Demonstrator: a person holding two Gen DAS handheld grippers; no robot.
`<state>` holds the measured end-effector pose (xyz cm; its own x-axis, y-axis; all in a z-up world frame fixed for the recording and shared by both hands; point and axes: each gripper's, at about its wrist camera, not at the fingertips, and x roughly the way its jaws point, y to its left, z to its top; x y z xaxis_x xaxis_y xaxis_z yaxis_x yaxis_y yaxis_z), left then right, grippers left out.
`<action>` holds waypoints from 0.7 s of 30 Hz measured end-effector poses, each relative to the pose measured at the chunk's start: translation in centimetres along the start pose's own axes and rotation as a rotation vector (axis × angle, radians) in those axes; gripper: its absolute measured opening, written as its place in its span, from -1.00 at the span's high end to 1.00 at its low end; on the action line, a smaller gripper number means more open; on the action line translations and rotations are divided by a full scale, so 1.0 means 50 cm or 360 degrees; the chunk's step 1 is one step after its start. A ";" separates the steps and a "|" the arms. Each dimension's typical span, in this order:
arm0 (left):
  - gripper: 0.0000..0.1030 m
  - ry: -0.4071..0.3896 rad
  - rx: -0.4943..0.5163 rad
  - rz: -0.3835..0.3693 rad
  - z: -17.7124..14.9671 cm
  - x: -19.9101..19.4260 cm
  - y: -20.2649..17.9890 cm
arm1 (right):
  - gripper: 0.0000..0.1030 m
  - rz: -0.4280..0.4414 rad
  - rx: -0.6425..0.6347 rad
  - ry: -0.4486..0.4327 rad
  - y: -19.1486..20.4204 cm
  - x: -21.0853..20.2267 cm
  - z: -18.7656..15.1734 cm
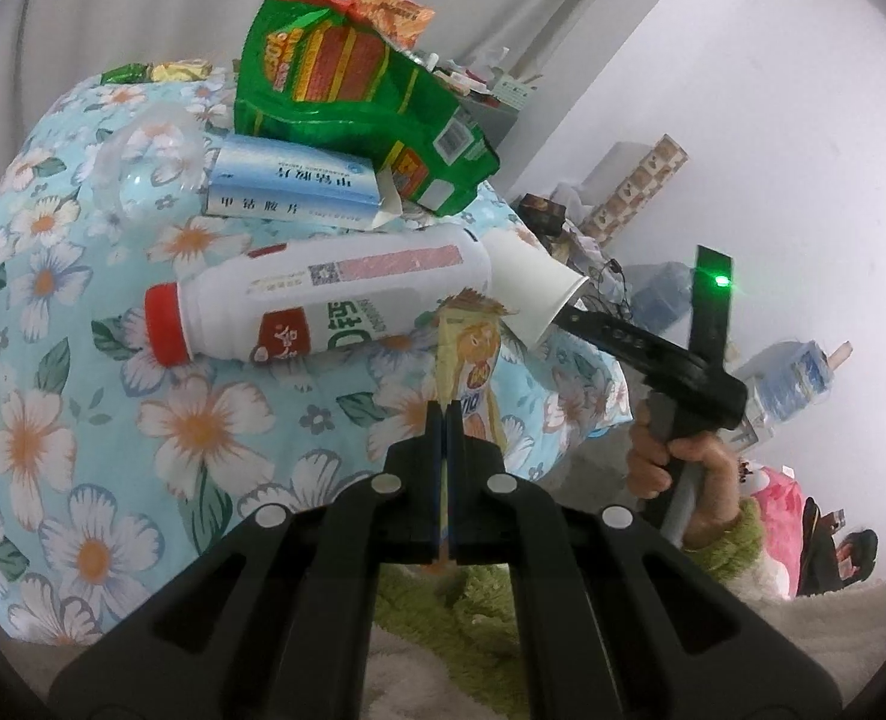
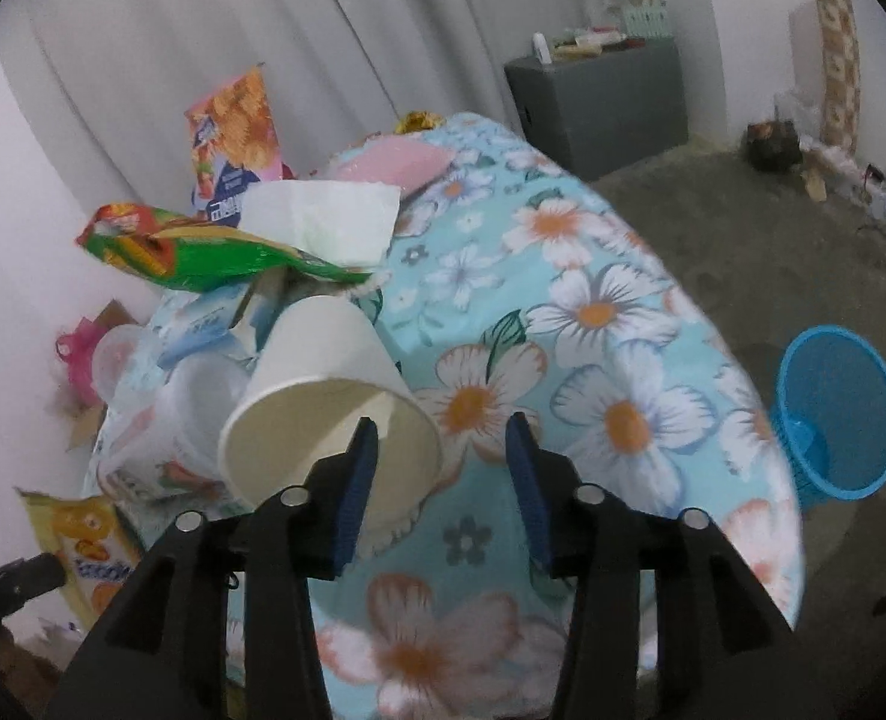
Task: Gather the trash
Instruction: 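Grasp the white paper cup rim with the right tool and lift it, then carry both items over the blue wastebasket and open both tools to drop them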
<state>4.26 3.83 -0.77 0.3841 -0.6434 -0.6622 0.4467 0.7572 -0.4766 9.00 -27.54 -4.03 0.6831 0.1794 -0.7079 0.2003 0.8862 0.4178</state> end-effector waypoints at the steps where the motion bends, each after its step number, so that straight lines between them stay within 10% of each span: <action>1: 1.00 -0.0004 0.0010 0.0001 0.003 -0.002 -0.004 | 0.78 0.0028 0.0026 0.0001 -0.003 0.001 0.002; 21: 1.00 0.0019 0.0405 -0.0277 0.147 0.096 -0.227 | 0.94 -0.0210 0.0251 -0.0450 -0.164 -0.267 0.022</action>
<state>6.97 -8.68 5.69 0.2752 -0.7584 -0.5908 0.6934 0.5823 -0.4244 -0.97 -37.68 2.62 0.8073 -0.0777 -0.5850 0.3909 0.8130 0.4315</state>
